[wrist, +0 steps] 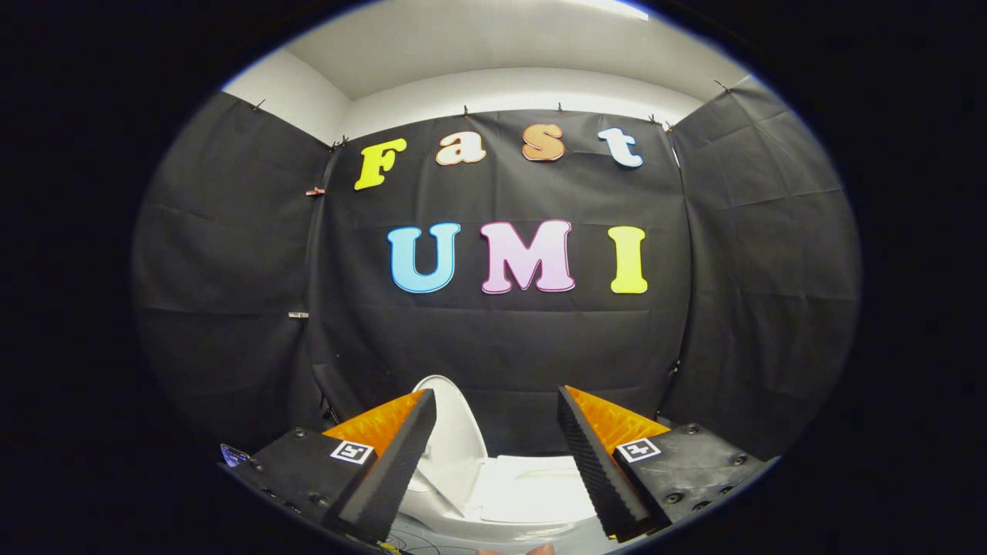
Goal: Open the toilet lid.
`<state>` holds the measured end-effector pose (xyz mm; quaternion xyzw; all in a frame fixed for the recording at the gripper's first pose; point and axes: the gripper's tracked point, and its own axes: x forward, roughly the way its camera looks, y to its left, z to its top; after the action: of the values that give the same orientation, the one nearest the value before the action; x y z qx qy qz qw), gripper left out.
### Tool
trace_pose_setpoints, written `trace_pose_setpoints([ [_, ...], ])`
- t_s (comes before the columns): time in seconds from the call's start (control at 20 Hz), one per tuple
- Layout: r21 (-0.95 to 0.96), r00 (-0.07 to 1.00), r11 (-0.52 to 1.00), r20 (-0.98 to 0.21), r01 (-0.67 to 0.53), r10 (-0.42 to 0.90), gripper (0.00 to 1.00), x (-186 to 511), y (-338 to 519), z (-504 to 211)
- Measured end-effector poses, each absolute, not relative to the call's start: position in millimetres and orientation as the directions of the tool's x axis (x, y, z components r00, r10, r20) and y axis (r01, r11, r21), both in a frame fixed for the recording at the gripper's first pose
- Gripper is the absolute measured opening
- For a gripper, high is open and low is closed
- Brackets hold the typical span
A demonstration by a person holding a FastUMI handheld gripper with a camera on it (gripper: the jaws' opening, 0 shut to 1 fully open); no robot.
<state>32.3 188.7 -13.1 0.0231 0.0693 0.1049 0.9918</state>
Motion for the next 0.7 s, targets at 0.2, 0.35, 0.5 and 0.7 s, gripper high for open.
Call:
trace_pose_setpoints([
  [0.2,0.047,0.972,0.979,-0.122,-0.196,0.201,0.98,24,153,-13],
  [0.35,0.055,0.976,0.982,-0.116,-0.178,0.184,0.98,17,127,-14],
  [0.5,0.072,0.979,0.986,-0.123,-0.153,0.161,0.98,15,107,-19],
  [0.7,0.067,0.980,0.988,-0.131,-0.142,0.149,0.98,17,98,-24],
])
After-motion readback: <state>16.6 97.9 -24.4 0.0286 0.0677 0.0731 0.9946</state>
